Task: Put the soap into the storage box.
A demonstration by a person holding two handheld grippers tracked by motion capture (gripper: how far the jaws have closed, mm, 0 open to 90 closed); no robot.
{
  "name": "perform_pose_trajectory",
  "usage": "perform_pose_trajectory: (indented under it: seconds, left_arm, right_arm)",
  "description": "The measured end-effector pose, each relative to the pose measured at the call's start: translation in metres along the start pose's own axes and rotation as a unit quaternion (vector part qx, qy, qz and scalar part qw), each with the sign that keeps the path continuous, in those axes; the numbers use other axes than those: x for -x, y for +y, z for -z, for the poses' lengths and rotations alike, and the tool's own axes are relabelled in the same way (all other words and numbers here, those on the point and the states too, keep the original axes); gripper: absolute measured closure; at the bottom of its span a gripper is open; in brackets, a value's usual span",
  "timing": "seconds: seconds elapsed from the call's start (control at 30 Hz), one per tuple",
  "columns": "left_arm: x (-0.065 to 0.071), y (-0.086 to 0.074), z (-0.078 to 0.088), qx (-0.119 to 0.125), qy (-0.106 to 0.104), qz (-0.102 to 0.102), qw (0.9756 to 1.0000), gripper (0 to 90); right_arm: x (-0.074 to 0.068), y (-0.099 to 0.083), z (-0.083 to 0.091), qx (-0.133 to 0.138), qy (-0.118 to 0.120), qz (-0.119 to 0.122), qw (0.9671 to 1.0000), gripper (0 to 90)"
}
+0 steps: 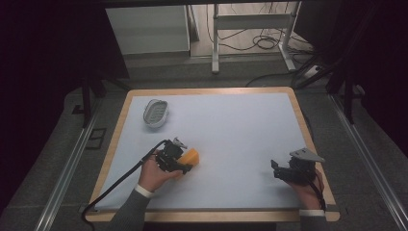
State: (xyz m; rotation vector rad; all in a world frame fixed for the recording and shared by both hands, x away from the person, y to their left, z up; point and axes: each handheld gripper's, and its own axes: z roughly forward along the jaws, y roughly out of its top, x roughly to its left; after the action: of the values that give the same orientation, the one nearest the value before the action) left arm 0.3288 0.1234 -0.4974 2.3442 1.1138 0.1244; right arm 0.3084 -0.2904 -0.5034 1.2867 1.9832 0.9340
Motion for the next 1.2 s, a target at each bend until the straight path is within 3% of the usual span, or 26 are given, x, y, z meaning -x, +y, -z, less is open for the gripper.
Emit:
perform_pose_trajectory:
  seconds: [0.03,0.3,0.37,0.5,0.8,1.2]
  left_arm:
    - [-0.001,0.0,0.0,-0.001,-0.006,0.004,1.0,54.6]
    - [-0.001,0.0,0.0,-0.001,-0.001,-0.002,1.0,60.3]
    - [-0.001,0.0,0.003,0.006,0.007,-0.002,1.0,61.1]
    - [-0.007,0.001,0.015,0.021,-0.008,0.002,0.9997,61.1]
    - [-0.014,-0.001,0.04,0.06,-0.011,0.006,0.9981,61.1]
    - [-0.021,0.0,0.048,0.068,-0.017,0.014,0.9975,61.1]
  right_arm:
    - [0.0,0.0,0.0,0.0,0.0,-0.001,1.0,9.8]
    - [0.0,0.0,0.0,-0.002,-0.003,-0.001,1.0,9.8]
    - [0.001,0.0,0.0,-0.002,-0.004,-0.002,1.0,9.8]
    - [0.002,-0.001,0.0,-0.003,-0.004,-0.003,1.0,9.8]
    - [0.002,-0.001,0.0,-0.004,-0.007,-0.002,1.0,9.8]
    - [0.002,0.0,0.001,-0.004,-0.011,-0.006,0.9999,9.8]
